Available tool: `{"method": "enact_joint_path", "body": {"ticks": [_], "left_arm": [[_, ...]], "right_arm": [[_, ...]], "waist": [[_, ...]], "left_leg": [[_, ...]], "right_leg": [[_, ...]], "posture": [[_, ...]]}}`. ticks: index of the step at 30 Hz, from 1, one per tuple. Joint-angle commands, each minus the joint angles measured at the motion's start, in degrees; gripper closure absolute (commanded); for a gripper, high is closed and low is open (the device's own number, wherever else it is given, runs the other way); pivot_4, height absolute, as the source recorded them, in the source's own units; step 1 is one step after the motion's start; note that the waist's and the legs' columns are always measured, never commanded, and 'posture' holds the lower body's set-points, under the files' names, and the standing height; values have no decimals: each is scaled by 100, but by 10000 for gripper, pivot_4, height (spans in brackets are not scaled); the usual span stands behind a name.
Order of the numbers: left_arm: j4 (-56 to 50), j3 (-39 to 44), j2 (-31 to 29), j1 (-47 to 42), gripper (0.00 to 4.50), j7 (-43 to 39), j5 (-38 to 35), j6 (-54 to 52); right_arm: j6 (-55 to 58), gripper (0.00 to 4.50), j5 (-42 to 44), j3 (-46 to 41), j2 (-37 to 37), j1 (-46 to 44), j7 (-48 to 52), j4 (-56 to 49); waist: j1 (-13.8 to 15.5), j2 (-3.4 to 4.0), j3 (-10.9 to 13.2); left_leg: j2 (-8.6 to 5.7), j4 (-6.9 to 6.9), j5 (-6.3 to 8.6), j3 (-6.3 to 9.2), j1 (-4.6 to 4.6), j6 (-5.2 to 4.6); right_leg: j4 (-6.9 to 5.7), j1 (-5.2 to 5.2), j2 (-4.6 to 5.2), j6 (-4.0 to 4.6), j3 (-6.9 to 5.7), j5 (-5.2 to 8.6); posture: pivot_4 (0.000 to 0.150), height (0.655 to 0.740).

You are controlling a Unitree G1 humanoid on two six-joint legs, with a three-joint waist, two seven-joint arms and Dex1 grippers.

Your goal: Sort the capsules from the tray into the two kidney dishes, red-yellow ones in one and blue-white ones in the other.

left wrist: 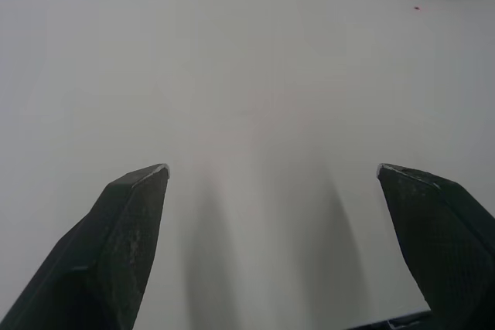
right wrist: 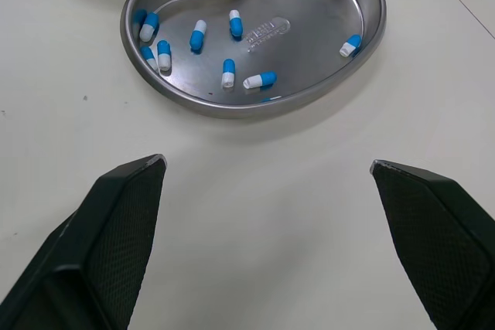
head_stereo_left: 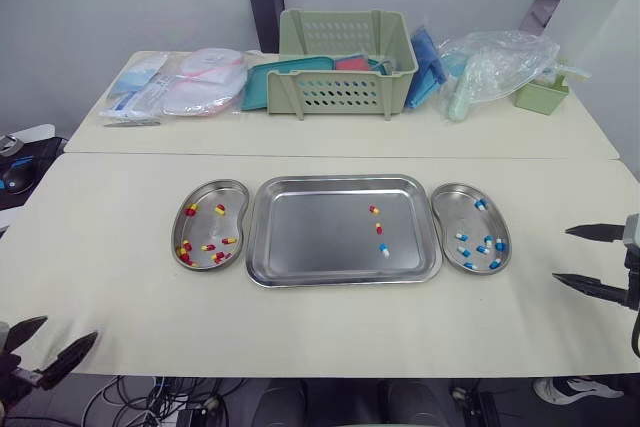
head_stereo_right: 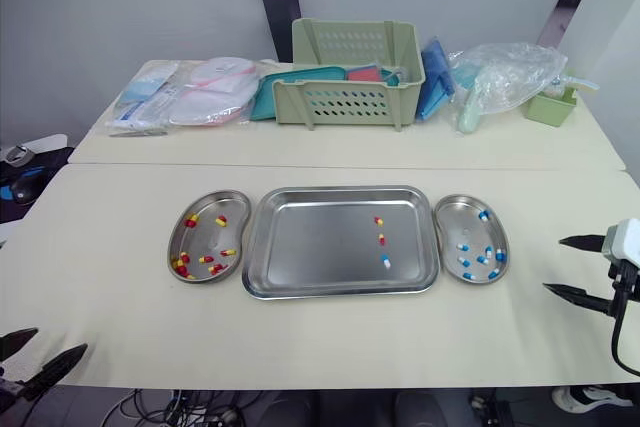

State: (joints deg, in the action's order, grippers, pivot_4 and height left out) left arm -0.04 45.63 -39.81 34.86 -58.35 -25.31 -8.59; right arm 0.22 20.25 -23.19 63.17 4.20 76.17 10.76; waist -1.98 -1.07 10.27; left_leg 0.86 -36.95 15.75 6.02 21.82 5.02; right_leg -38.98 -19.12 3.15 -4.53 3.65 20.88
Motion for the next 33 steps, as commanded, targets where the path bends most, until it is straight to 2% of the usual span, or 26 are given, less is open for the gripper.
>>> {"method": "enact_joint_path", "body": {"ticks": [1,7,13,18,21,25,33], "left_arm": [[-763,-252,83,165,366,-346,-280,77],[-1988,-1044,76,174,366,-1239,-997,1],[-2143,-1629,99,-67,366,-1864,-1152,334],[-2181,-2314,316,-414,366,-1795,-979,526],[-2051,-2595,574,-581,366,-1840,-827,999],[-1770,-2759,855,-817,366,-1788,-695,1500],[-1421,-2944,1030,-1013,366,-1668,-595,2034]], "right_arm": [[-108,0,9,-135,62,-33,46,11],[-141,0,6,-204,113,9,91,51],[-115,0,21,-324,147,118,114,-8],[-93,0,23,-551,123,403,107,-144],[-72,0,20,-658,96,541,84,-238],[-16,0,33,-757,48,724,55,-424],[18,0,-5,-853,-2,980,4,-584]], "waist": [[3,-1,0],[15,0,0],[2,11,1],[11,14,2],[12,14,2],[12,17,1],[13,16,1]], "left_leg": [[0,-1,0,-1,0,0],[0,-2,0,-3,2,0],[1,-1,0,-7,-1,0],[-1,-3,0,-8,0,0],[0,-3,0,-7,0,0],[-1,-3,0,-7,-1,0],[-1,-4,0,-6,-1,0]], "right_leg": [[0,1,0,0,0,0],[1,2,0,0,-1,0],[0,2,-2,0,2,0],[2,4,-1,0,4,0],[3,3,-1,0,4,0],[1,5,-2,0,4,0],[2,6,-2,-1,3,0]], "posture": [[1500,7400],[1500,7400],[1500,7400],[1500,7400],[1500,7400],[1500,7400],[1500,7400]]}}
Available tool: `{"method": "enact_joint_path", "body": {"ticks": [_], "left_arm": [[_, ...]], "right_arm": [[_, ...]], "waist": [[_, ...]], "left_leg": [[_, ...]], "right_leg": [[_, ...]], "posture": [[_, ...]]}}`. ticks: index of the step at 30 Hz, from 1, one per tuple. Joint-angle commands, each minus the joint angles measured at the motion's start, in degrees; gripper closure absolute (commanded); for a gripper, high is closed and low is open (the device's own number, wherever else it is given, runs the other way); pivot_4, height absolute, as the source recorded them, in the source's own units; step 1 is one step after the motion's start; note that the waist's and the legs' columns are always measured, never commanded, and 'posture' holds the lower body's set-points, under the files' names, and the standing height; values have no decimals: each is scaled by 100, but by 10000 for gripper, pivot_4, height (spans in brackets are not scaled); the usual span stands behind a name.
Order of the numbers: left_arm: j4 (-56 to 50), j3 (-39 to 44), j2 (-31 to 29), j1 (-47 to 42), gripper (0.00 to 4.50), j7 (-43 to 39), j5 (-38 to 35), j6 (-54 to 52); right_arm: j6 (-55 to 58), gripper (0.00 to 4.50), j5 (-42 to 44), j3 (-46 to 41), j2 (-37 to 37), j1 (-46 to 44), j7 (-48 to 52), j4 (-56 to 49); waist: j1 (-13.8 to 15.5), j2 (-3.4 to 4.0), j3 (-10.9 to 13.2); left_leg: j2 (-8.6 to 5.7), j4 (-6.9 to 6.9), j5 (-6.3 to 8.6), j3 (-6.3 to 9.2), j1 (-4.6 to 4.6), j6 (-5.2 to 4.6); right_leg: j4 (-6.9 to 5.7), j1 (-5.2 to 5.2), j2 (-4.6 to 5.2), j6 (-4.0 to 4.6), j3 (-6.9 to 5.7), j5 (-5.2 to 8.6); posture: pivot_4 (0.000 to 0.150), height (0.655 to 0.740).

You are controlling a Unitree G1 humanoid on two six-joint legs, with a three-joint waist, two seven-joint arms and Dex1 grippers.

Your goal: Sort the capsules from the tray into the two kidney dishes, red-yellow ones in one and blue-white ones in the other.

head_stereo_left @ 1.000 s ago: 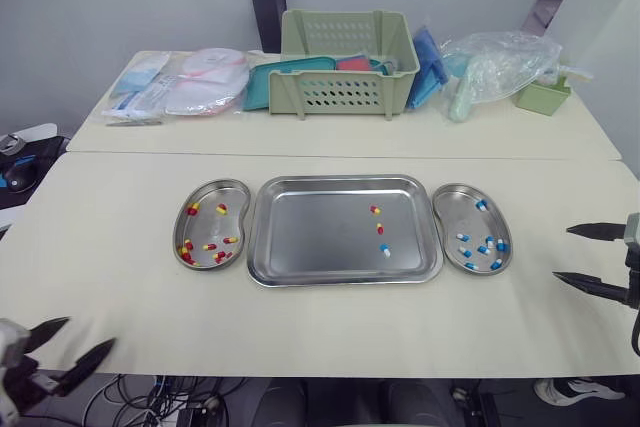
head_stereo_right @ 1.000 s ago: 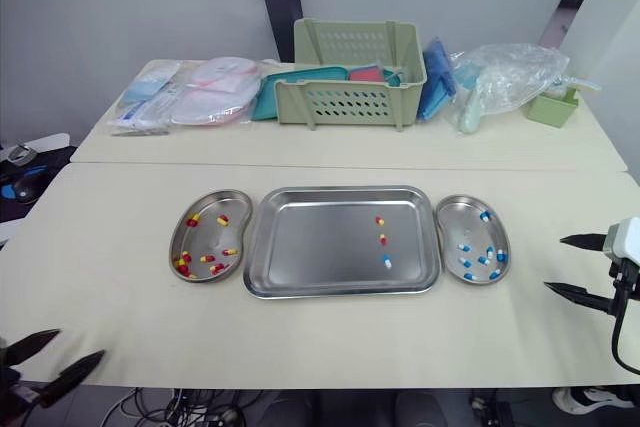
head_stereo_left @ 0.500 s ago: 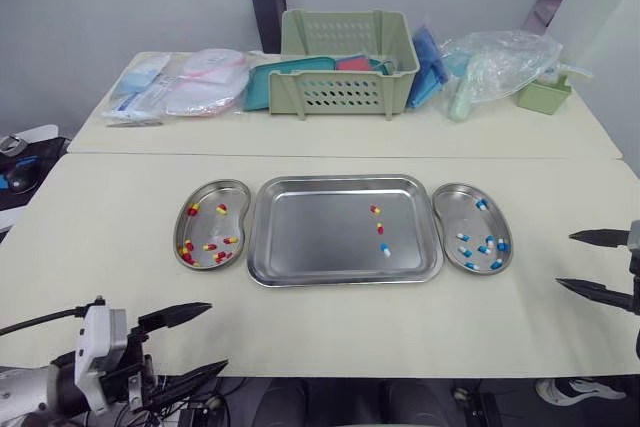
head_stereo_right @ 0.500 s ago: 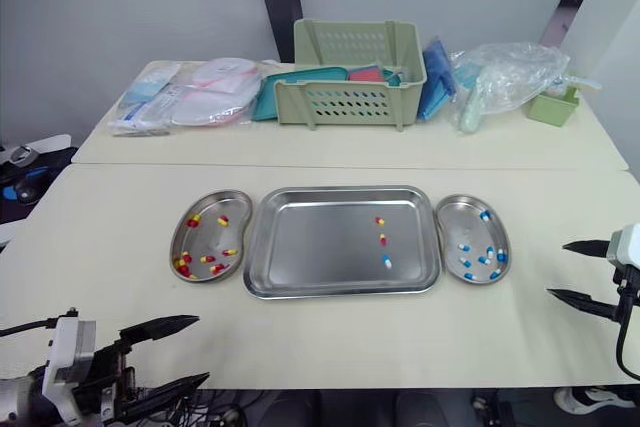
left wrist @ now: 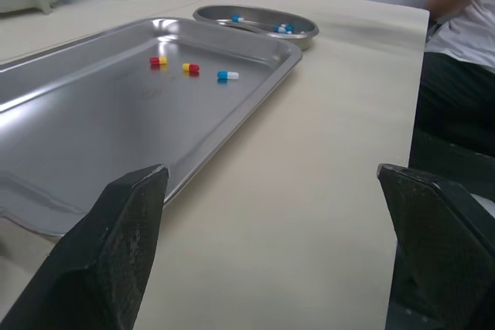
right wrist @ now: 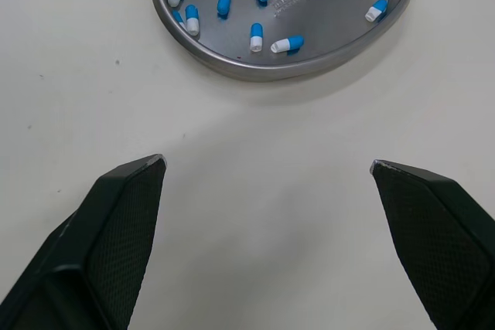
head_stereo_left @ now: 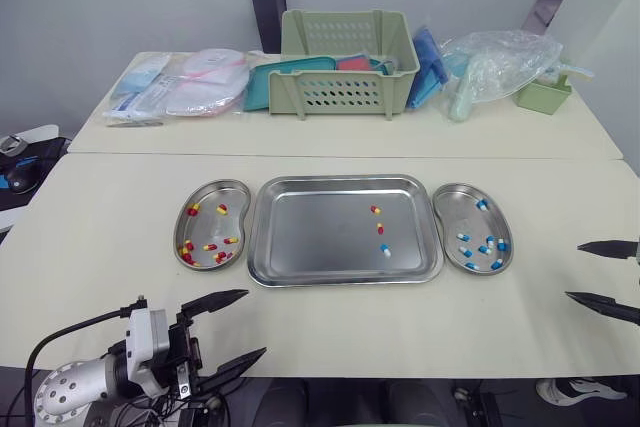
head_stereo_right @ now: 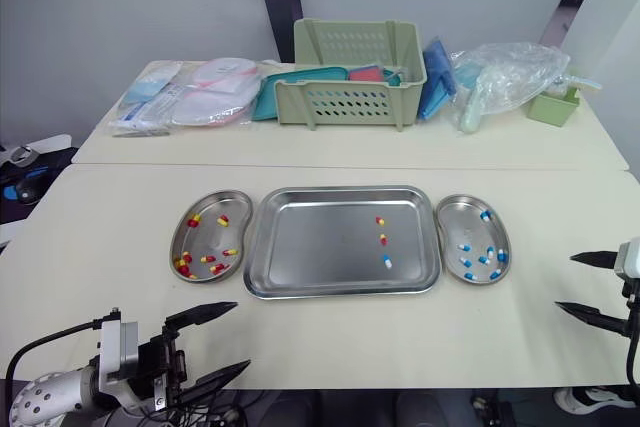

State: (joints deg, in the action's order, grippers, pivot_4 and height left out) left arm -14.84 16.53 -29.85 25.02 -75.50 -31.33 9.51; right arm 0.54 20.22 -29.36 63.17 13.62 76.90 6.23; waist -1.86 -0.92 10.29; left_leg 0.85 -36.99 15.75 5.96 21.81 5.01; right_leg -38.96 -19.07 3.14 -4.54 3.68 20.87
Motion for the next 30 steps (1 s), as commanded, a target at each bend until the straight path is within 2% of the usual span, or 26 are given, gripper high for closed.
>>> {"method": "enact_joint_path", "body": {"ticks": [1,10,16,24,29,30], "left_arm": [[114,-50,44,-56,366,60,25,285],[508,-145,-45,-182,366,21,33,501],[647,-205,-66,-367,366,-4,24,566],[717,-333,-105,-530,366,-84,18,603],[620,-380,-139,-591,366,-61,0,580],[593,-389,-146,-603,98,-45,-8,560]], "right_arm": [[-22,0,-19,-244,-6,56,-90,-136],[151,0,13,-416,-91,266,-197,-522],[1323,0,668,-406,37,80,-324,-1861],[3228,0,1583,576,-64,-848,-1622,-4068],[3871,0,1685,1615,-442,-1382,-2465,-4717],[3929,1846,1618,1831,-537,-1478,-2606,-4770]], "waist": [[1,1,-1],[-1,1,0],[-4,4,-2],[7,1,0],[15,0,0],[15,0,0]], "left_leg": [[0,0,0,0,0,0],[0,1,0,0,-1,0],[0,0,0,2,-1,0],[0,0,0,12,7,0],[0,-1,0,17,9,0],[0,-1,0,17,9,0]], "right_leg": [[0,0,0,0,0,0],[0,0,0,0,1,0],[-2,1,-1,-1,0,0],[1,-1,-1,-1,-8,0],[1,-2,-1,-1,-12,0],[0,-3,-1,-1,-11,0]], "posture": [[1500,7400],[1500,7400],[1500,7400],[1500,7400],[1500,7400],[1500,7400]]}}
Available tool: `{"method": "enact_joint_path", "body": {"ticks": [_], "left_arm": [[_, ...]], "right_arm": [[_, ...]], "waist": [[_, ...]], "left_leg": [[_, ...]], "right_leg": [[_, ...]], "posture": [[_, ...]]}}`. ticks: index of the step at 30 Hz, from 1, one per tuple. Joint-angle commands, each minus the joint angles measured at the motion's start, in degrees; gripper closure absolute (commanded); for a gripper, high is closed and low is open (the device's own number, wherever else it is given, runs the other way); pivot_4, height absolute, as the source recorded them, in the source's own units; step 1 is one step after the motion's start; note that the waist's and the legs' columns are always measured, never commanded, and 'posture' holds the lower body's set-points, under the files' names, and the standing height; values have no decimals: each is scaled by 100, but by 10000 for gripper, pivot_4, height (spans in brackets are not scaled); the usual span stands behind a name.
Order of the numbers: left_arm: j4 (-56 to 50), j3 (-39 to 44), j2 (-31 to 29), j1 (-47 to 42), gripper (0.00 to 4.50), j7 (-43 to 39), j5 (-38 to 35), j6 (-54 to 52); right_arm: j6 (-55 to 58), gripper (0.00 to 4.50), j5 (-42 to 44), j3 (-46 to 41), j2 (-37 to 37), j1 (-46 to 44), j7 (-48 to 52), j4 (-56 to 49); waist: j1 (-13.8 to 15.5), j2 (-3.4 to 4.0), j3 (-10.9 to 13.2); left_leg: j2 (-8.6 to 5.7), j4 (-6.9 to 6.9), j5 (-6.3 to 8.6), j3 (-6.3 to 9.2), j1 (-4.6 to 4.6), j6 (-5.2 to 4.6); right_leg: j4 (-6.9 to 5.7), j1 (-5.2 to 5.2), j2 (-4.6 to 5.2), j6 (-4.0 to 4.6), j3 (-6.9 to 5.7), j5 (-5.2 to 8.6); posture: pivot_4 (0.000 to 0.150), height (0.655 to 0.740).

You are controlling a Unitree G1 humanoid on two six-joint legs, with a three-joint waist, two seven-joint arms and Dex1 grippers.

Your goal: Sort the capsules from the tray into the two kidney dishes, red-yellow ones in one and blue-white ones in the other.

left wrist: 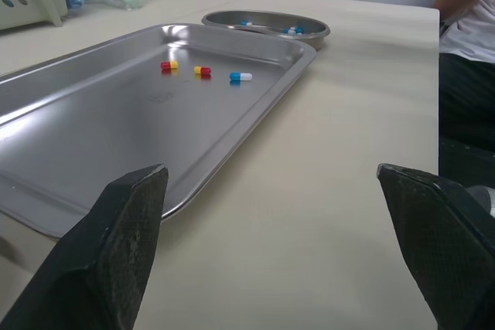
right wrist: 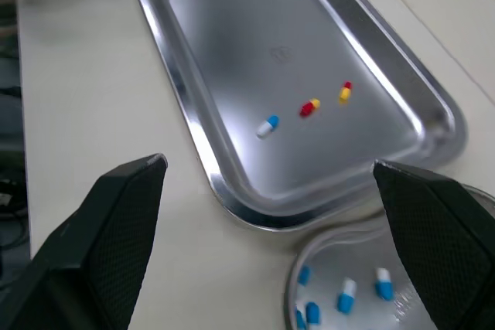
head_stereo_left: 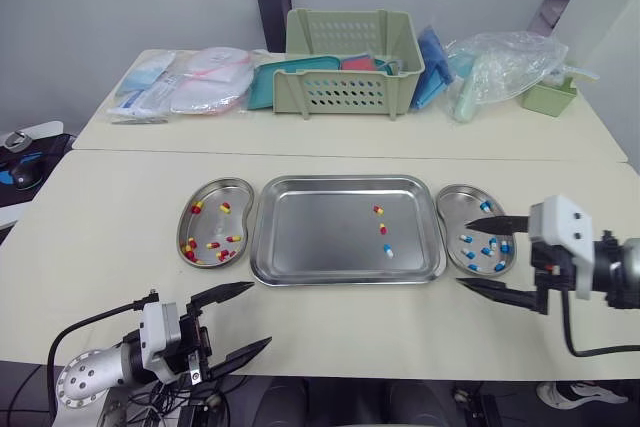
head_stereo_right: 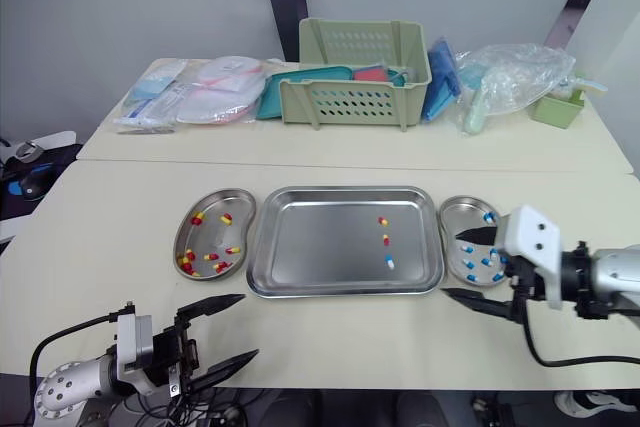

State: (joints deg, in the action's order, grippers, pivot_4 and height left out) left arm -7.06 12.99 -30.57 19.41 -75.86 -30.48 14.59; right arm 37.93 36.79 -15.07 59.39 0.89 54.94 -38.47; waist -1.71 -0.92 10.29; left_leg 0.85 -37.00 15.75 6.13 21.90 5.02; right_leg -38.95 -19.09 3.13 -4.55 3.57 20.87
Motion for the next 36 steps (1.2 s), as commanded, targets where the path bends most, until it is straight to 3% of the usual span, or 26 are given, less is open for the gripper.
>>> {"method": "enact_joint_path", "body": {"ticks": [1,5,14,27,36], "left_arm": [[-218,-46,-76,-58,0,5,-106,37],[-380,-89,-62,-114,0,63,-150,-6],[-610,-177,-102,-175,0,253,-170,-191],[-718,-318,-140,-225,0,422,-93,-288],[-806,-419,-177,-251,0,557,-77,-371]], "right_arm": [[240,3723,-132,623,-267,-298,-560,-324],[452,15799,-520,1420,-633,-660,-1083,-344],[1677,15799,-1442,2955,-1710,-1655,-2427,117],[2166,15799,-2053,3571,-2469,-2218,-2817,885],[1947,38744,-2400,3902,-2231,-2286,-2631,876]], "waist": [[-1,0,0],[-9,0,0],[-17,1,0],[-18,1,0],[-20,1,0]], "left_leg": [[0,0,0,0,0,0],[0,0,0,1,0,0],[-1,2,0,9,0,0],[-2,2,0,8,2,0],[-2,3,0,9,1,0]], "right_leg": [[-1,-1,0,0,0,0],[-2,-5,0,0,1,0],[-5,-10,-2,0,0,0],[-5,-16,-1,0,2,0],[-5,-16,-2,0,1,0]], "posture": [[1500,7400],[1500,7400],[1500,7400],[1500,7400],[1500,7400]]}}
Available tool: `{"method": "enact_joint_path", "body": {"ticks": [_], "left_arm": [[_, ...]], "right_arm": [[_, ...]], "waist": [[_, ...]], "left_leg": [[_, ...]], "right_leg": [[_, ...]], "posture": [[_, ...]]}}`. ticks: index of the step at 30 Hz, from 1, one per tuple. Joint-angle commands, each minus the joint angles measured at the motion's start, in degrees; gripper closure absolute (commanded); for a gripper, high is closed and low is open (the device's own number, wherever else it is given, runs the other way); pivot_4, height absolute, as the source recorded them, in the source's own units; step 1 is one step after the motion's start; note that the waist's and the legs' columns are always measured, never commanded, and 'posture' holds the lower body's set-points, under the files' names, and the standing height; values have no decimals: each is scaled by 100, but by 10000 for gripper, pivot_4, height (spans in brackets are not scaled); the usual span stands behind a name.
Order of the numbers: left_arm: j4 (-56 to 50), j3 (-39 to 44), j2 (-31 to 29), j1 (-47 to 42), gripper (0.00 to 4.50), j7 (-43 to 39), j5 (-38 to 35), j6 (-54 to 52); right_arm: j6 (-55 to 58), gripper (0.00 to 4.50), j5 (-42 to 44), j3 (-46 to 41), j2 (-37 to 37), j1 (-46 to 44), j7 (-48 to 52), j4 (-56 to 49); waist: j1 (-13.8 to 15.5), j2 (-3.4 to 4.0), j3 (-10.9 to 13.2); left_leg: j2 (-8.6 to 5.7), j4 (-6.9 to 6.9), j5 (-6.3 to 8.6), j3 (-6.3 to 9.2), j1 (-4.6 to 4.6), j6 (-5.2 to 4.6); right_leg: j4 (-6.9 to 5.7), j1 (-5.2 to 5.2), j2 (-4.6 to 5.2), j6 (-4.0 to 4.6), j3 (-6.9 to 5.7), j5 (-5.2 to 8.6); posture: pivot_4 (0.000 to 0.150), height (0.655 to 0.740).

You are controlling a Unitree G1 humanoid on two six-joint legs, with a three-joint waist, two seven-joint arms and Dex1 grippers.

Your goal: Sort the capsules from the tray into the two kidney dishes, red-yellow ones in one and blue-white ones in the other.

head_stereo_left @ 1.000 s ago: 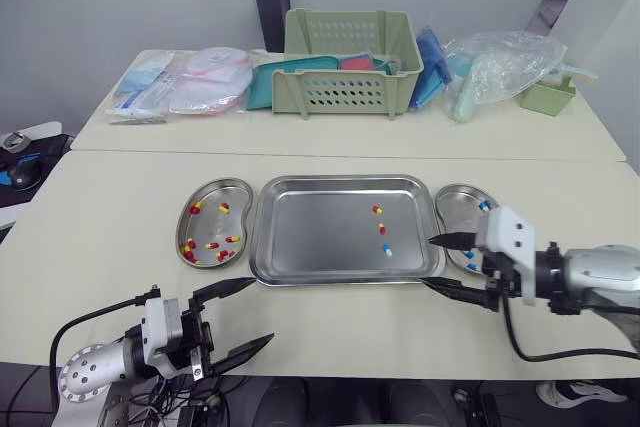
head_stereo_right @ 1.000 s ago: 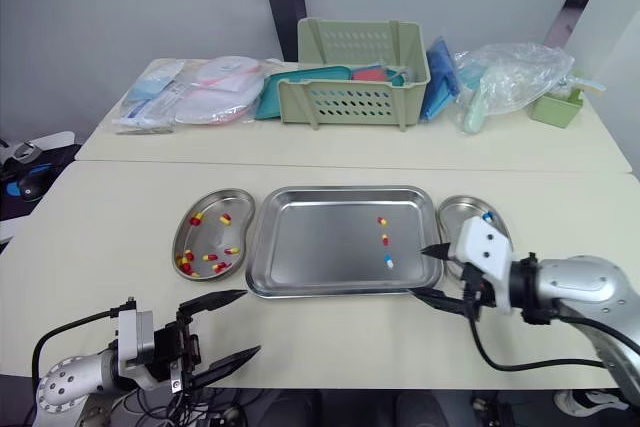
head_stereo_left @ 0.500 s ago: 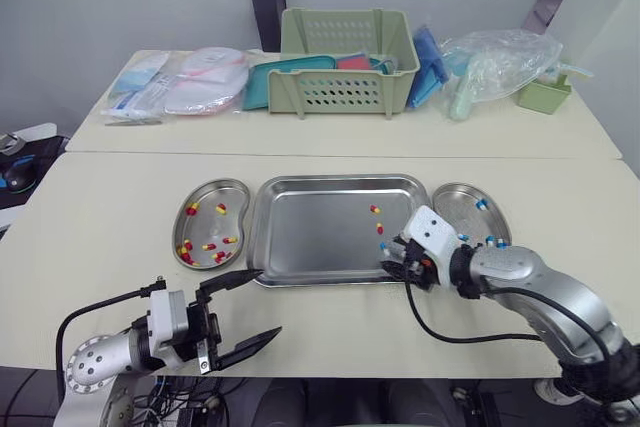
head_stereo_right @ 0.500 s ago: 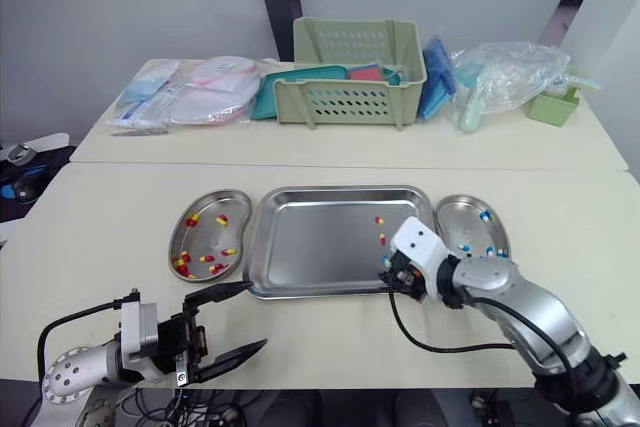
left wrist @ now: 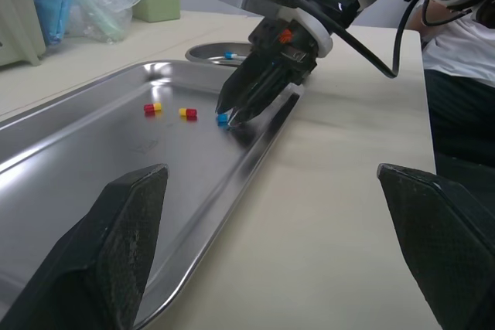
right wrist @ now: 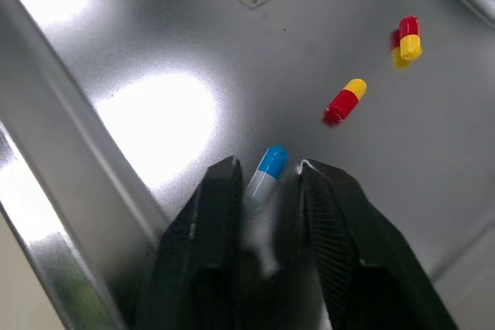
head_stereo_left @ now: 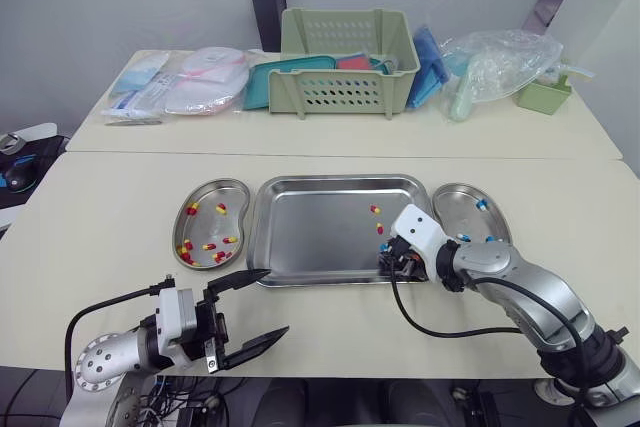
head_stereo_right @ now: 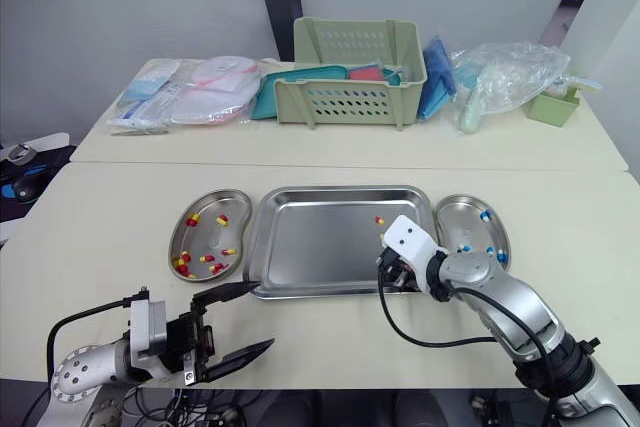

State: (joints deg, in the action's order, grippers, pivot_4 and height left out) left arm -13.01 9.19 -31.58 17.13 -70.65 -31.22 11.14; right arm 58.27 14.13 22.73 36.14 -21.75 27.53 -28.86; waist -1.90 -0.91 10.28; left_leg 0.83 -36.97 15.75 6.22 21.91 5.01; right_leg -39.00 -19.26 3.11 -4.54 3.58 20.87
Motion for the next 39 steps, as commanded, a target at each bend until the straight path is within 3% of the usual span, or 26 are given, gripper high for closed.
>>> {"method": "enact_joint_path", "body": {"ticks": [1,3,10,19,24,30,39], "left_arm": [[-212,-49,-81,-31,0,44,-3,-32],[-225,-73,-82,-59,0,60,-2,-54],[-286,-160,-157,-158,0,-86,-47,-41],[-238,-457,-82,-496,0,-304,-152,-44],[-222,-647,51,-657,0,-280,-143,-57],[-238,-776,119,-726,0,-224,-135,-85],[-230,-754,82,-692,0,-81,-59,-165]], "right_arm": [[-111,40974,-158,132,102,-24,132,-84],[-211,44620,-230,143,116,-39,174,-102],[-402,44620,-140,-336,391,83,463,-592],[-36,44620,572,-2667,854,1371,685,-1636],[-137,44620,467,-3259,975,2065,623,-1616],[-211,44620,343,-3473,770,2208,279,-1267],[-374,19584,363,-3589,575,2211,158,-1154]], "waist": [[0,0,0],[0,0,0],[3,1,1],[23,3,4],[-2,3,4],[3,3,4],[6,4,4]], "left_leg": [[0,0,0,0,0,0],[0,0,0,-1,0,0],[0,1,0,0,3,0],[-1,1,0,1,9,0],[-2,1,0,-3,7,-1],[-3,0,0,-5,7,-1],[-3,1,0,-4,6,-1]], "right_leg": [[0,0,0,0,0,0],[0,0,0,0,0,0],[1,-3,0,0,0,0],[4,0,1,0,-3,0],[3,0,1,0,0,0],[2,1,1,0,3,0],[2,1,1,0,2,0]], "posture": [[1500,7400],[1500,7400],[1500,7400],[1500,7400],[1500,7400],[1500,7400],[1500,7400]]}}
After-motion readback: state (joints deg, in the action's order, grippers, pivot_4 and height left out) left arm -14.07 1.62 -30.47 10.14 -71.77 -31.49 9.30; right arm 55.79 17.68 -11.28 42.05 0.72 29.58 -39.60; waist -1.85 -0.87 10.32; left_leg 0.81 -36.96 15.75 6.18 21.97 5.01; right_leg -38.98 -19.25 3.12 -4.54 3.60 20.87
